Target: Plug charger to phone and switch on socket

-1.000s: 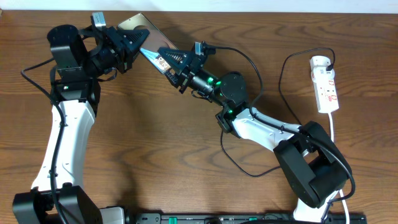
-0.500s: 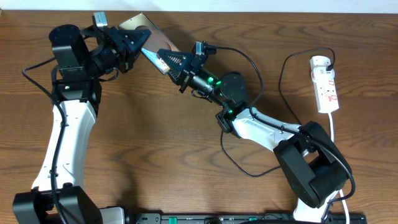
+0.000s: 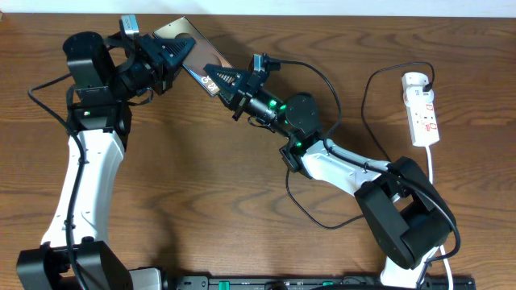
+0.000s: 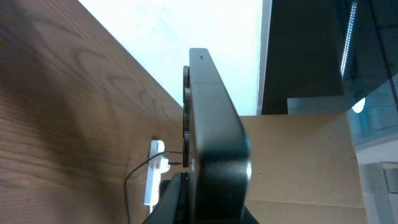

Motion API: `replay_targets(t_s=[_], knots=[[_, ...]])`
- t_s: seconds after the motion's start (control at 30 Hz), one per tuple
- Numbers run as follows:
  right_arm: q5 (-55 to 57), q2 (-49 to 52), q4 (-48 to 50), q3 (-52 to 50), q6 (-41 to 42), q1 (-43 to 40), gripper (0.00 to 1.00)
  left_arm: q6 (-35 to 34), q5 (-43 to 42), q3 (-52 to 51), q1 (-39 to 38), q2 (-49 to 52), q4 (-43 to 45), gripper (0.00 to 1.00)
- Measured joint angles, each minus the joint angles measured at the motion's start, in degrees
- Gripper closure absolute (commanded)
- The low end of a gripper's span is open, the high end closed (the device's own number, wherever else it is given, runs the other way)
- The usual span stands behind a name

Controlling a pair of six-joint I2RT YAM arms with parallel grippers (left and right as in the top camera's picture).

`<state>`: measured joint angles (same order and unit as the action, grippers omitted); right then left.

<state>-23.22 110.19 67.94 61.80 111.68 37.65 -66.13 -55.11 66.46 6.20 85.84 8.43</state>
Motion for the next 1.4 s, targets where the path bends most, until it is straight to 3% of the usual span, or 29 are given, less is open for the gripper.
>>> replay_targets(t_s=[0.27,0.43,0.67,1.4], knots=[[0.0,0.0,0.0,0.0,0.0,0.0,0.99,0.0,0.0,0.0,0.0,0.0,0.0,0.91],[0.0,0.0,-0.3,0.0,0.0,0.0,0.99,-0.1,-0.1,0.0,0.0,0.0,0.7,0.69],[0.0,0.0,-0.6,-0.1,0.0,0.0,0.99,-0.5,-0.3,0.0,0.0,0.0,0.7,0.50],[-0.7,0.0,-0.6,-0.1,-0.2,0.0,0.99,-0.7,-0.3,0.0,0.0,0.0,0.7,0.48]])
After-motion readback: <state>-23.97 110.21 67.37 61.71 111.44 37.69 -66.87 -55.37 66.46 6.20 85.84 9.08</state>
